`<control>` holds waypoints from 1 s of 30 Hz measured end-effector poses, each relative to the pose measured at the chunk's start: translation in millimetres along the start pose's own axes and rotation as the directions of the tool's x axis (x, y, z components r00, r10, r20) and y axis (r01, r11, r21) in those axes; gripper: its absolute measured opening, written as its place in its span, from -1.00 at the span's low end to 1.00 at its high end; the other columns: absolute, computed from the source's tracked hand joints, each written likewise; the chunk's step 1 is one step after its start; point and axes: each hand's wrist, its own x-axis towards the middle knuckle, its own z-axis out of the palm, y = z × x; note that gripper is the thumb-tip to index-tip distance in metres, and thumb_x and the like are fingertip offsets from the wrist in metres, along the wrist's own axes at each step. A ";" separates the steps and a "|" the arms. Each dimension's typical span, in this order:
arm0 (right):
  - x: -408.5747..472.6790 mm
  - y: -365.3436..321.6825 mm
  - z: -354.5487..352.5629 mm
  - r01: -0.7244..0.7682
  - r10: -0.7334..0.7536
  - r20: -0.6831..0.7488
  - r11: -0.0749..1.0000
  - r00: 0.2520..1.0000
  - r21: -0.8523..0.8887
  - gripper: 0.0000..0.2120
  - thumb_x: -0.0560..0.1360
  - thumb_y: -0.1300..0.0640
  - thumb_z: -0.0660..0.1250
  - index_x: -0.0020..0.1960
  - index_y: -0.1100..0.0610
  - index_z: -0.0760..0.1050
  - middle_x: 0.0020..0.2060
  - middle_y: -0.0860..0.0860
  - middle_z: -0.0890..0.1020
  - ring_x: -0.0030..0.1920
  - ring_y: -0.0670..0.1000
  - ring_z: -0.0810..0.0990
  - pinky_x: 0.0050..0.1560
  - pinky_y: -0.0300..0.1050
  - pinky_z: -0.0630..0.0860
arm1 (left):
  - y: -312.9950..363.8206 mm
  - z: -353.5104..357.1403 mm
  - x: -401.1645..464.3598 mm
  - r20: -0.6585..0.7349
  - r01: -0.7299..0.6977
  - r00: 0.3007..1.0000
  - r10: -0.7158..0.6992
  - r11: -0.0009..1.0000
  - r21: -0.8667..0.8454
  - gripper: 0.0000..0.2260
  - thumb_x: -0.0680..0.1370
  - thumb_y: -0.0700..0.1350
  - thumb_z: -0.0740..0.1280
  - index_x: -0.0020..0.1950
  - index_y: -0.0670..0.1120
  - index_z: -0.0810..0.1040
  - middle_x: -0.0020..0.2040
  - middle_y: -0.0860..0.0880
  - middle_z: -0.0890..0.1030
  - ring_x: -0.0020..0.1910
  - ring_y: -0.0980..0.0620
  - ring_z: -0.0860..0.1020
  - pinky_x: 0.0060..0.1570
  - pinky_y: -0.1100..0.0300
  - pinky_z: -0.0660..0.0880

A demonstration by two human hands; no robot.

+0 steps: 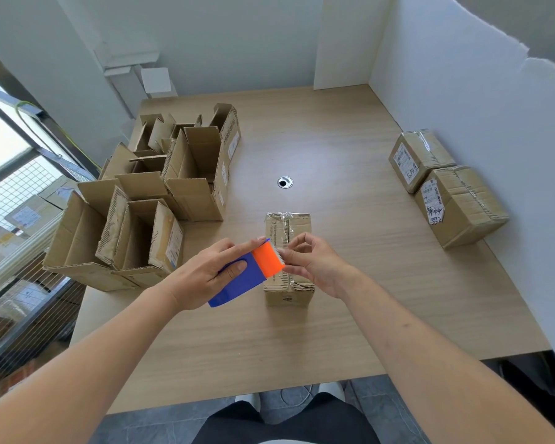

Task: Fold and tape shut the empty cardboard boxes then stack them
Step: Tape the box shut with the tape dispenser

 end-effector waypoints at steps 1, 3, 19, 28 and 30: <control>-0.3 -0.1 -0.3 0.010 -0.010 0.004 1.000 1.000 -0.003 -0.67 0.41 0.30 0.58 -0.02 0.18 0.43 -0.08 0.19 0.63 -0.08 0.11 0.68 -0.02 -0.04 0.64 | 0.6 -0.2 0.7 0.003 0.000 1.000 0.000 1.000 0.000 -0.52 0.72 0.09 0.09 0.58 0.45 0.03 0.12 0.12 0.40 0.01 0.09 0.48 -0.03 0.08 0.56; -0.3 0.6 -1.3 0.032 -0.032 -0.001 0.999 0.999 -0.004 -0.65 0.41 0.40 0.55 -0.05 0.16 0.41 -0.11 0.20 0.66 -0.11 0.12 0.68 -0.07 -0.03 0.65 | 2.3 0.1 2.5 0.010 -0.009 1.000 0.009 1.000 -0.002 -0.52 0.72 0.08 0.09 0.57 0.45 0.03 0.13 0.12 0.40 0.01 0.08 0.48 -0.03 0.09 0.55; -10.9 27.0 -15.7 0.137 -0.154 -0.177 0.985 0.972 -0.105 -0.68 0.41 0.45 0.52 -0.10 0.19 0.41 -0.30 0.11 0.62 -0.29 0.04 0.62 -0.19 -0.03 0.64 | 2.8 16.5 19.7 0.146 0.015 0.989 -0.014 1.000 -0.003 -0.53 0.72 0.10 0.08 0.54 0.51 0.02 0.01 0.09 0.44 -0.07 0.09 0.46 -0.04 0.15 0.45; -26.2 61.6 -16.3 0.212 -0.242 -0.382 0.970 0.892 -0.118 -0.67 0.41 0.37 0.57 -0.13 0.19 0.41 -0.26 0.17 0.62 -0.25 0.05 0.63 -0.14 -0.05 0.65 | -0.2 23.7 17.3 0.260 0.021 0.966 -0.017 1.000 -0.013 -0.55 0.72 0.12 0.08 0.54 0.51 0.06 0.09 0.15 0.49 0.01 0.13 0.47 0.09 0.11 0.44; -29.6 65.4 -17.9 0.229 -0.272 -0.448 0.962 0.851 -0.149 -0.67 0.41 0.38 0.56 -0.15 0.17 0.40 -0.25 0.18 0.63 -0.25 0.03 0.64 -0.15 -0.06 0.65 | -0.2 22.8 18.1 0.268 0.022 0.963 -0.017 1.000 -0.015 -0.56 0.72 0.10 0.09 0.53 0.51 0.09 0.18 0.17 0.51 0.08 0.13 0.48 0.16 0.09 0.43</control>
